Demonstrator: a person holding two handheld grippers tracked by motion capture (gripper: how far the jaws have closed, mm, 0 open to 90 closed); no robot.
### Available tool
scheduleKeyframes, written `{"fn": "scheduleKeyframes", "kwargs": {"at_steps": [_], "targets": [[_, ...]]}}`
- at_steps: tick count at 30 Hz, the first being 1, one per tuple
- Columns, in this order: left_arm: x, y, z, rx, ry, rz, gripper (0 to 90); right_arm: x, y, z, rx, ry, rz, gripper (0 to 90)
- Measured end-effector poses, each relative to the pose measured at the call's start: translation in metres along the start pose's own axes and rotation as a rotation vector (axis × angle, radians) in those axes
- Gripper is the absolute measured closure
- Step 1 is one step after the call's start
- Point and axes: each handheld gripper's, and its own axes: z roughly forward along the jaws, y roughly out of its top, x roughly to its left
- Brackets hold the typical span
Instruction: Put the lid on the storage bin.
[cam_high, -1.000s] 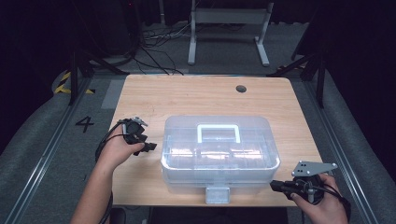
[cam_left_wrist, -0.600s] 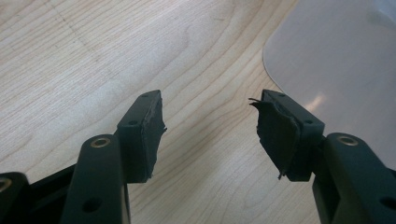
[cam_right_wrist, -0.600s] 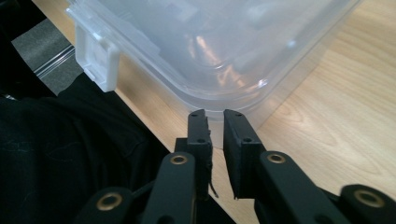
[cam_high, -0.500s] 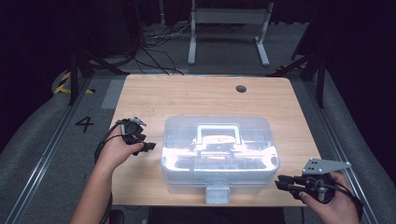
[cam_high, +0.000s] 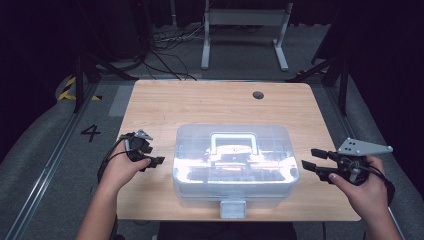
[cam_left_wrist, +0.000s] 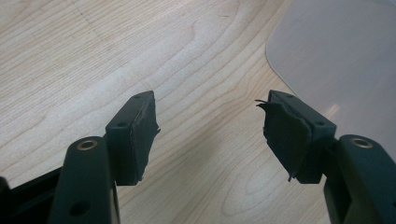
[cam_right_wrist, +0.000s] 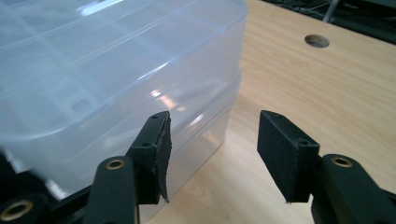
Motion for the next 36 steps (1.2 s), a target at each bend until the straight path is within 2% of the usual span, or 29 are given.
{"fn": "scheduleKeyframes", "kwargs": {"at_steps": [1,2,3,5,6,8,10,12,13,14,16,17,19,20,22,23,28,30,32,35,36], "targets": [[0.000,-0.001,0.000,-0.005,-0.002,0.003,35.3,0.000,0.000,0.000,0.000,0.000,0.000,43.0],[0.001,-0.003,0.000,-0.012,0.003,-0.001,35.2,-0.011,0.001,0.006,-0.003,-0.024,-0.005,41.9],[0.001,-0.003,0.000,-0.012,0.003,-0.001,35.1,-0.011,0.001,0.006,-0.003,-0.024,-0.005,41.9],[0.001,-0.003,0.001,-0.012,0.010,-0.011,33.5,-0.028,0.000,0.016,0.014,-0.050,-0.009,40.0],[0.002,-0.004,0.002,-0.013,0.016,-0.006,33.5,-0.028,0.000,0.016,0.014,-0.050,-0.009,40.0],[0.003,-0.004,0.004,-0.019,0.022,-0.003,33.3,-0.036,-0.003,0.021,0.005,-0.080,-0.021,39.9],[0.004,-0.003,0.005,-0.024,0.035,0.009,32.7,-0.044,-0.008,0.026,-0.014,-0.085,0.004,39.4],[0.004,-0.003,0.006,-0.027,0.030,0.019,31.6,-0.052,-0.013,0.031,-0.023,-0.087,0.028,39.4],[0.003,-0.003,0.007,-0.041,0.024,0.024,31.1,-0.056,-0.015,0.034,-0.011,-0.089,0.022,38.6],[0.004,-0.002,0.008,-0.050,0.001,0.049,30.5,-0.060,-0.017,0.037,0.014,-0.097,0.020,38.3],[0.004,-0.001,0.012,-0.071,-0.036,0.048,28.5,-0.068,-0.023,0.042,0.035,-0.134,0.018,35.4],[0.004,-0.001,0.013,-0.062,-0.027,0.059,28.4,-0.072,-0.028,0.047,0.031,-0.146,0.015,33.8],[0.003,-0.001,0.015,-0.040,-0.006,0.073,28.3,-0.077,-0.034,0.053,0.046,-0.138,0.035,31.6],[0.003,-0.001,0.016,-0.036,0.004,0.071,28.4,-0.083,-0.042,0.060,0.063,-0.141,0.058,30.4],[0.003,-0.002,0.017,-0.040,0.004,0.062,28.4,-0.085,-0.045,0.062,0.067,-0.141,0.069,29.7],[0.004,-0.002,0.018,-0.047,0.007,0.058,28.3,-0.092,-0.053,0.066,0.075,-0.144,0.088,29.0],[0.005,-0.003,0.020,-0.036,0.000,0.047,27.3,-0.100,-0.066,0.072,0.097,-0.147,0.124,27.1],[0.006,-0.003,0.020,-0.045,0.005,0.051,26.9,-0.101,-0.072,0.074,0.124,-0.150,0.159,25.5],[0.007,-0.003,0.021,-0.051,0.003,0.049,26.3,-0.101,-0.078,0.079,0.157,-0.155,0.150,23.5],[0.007,-0.005,0.023,-0.051,0.006,0.045,25.6,-0.100,-0.082,0.082,0.164,-0.140,0.147,22.3],[0.007,-0.006,0.024,-0.063,0.011,0.061,25.6,-0.100,-0.084,0.083,0.170,-0.136,0.145,21.2]]}}
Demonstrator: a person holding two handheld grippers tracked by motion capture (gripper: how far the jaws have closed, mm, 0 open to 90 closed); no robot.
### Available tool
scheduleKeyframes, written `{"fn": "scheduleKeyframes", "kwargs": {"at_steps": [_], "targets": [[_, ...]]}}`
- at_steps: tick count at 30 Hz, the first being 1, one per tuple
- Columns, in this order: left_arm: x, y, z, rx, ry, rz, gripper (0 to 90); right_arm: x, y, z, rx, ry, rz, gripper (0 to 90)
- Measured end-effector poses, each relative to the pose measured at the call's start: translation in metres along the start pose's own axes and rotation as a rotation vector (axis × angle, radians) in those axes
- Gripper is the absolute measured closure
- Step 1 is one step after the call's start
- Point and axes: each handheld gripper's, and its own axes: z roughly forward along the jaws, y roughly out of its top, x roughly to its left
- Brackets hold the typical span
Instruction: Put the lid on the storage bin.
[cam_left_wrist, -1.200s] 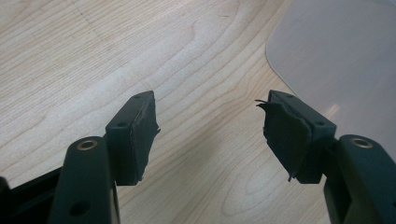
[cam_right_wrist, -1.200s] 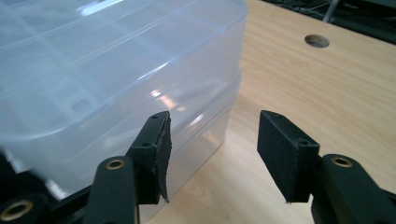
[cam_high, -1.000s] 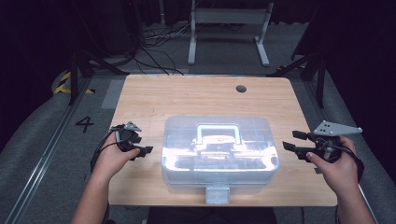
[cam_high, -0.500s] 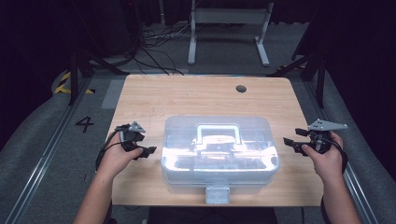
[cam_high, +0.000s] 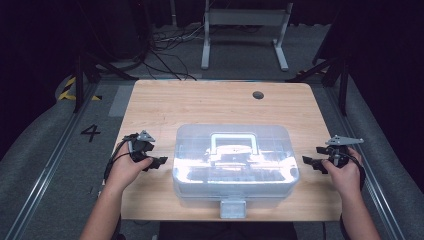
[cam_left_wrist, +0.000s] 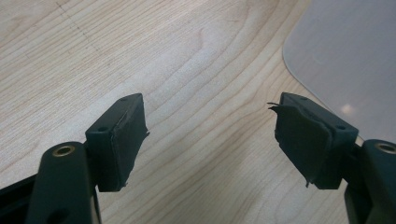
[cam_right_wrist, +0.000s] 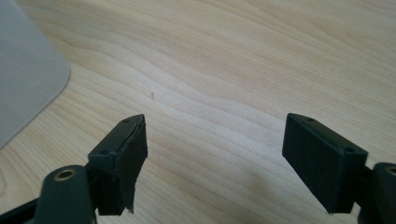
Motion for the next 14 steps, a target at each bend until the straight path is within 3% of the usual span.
{"fn": "scheduleKeyframes", "kwargs": {"at_steps": [9,14], "targets": [[-0.001,-0.005,0.007,-0.015,-0.017,0.003,26.3,0.005,-0.012,0.010,0.042,0.020,-0.004,18.7],[-0.001,-0.008,0.008,-0.007,-0.004,-0.003,26.2,0.008,-0.011,0.010,0.027,0.021,-0.004,18.6]]}}
